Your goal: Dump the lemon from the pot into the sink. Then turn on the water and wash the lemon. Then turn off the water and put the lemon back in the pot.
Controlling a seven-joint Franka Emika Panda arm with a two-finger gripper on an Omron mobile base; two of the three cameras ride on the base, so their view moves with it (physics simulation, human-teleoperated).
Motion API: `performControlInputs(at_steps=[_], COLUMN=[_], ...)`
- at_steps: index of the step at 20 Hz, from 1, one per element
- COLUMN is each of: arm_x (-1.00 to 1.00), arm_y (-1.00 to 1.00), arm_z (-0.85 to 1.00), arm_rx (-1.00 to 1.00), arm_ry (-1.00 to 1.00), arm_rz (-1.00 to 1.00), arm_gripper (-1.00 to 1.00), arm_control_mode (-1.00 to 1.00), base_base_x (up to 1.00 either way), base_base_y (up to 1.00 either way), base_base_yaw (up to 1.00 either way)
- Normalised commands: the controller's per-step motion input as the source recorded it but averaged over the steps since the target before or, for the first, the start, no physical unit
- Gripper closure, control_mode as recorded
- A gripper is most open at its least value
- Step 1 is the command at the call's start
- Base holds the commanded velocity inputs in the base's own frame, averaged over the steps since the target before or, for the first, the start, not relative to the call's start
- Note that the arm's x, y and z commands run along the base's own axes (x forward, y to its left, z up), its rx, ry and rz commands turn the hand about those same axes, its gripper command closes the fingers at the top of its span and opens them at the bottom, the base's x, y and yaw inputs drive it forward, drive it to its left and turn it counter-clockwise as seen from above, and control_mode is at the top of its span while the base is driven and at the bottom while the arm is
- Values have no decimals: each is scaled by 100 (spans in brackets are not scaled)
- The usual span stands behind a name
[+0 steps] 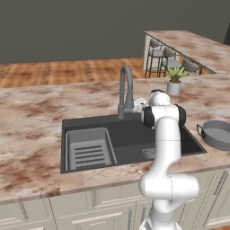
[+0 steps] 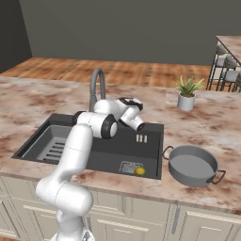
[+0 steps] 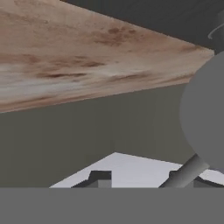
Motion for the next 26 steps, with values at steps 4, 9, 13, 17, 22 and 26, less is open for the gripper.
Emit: performControlInputs(at_steps=[4,9,13,17,22,26], arm_x=[20,12,9,3,1,0], arm_y=[-74,-69,-59,-48,-19,0], arm_z=[0,0,0,0,17,67], arm_rx=[10,10,9,8,4,0], arm_ry=[6,6,5,1,0,5], arm_rz=[-9,-9,-9,-8,-3,0], arm_gripper=[100,100,100,100,100,100], arm_control_mode=[-100,-100,-100,-100,-100,-100], base_base_x=[0,0,0,0,0,0], base_base_y=[0,0,0,0,0,0], base_base_yaw=[0,0,0,0,0,0])
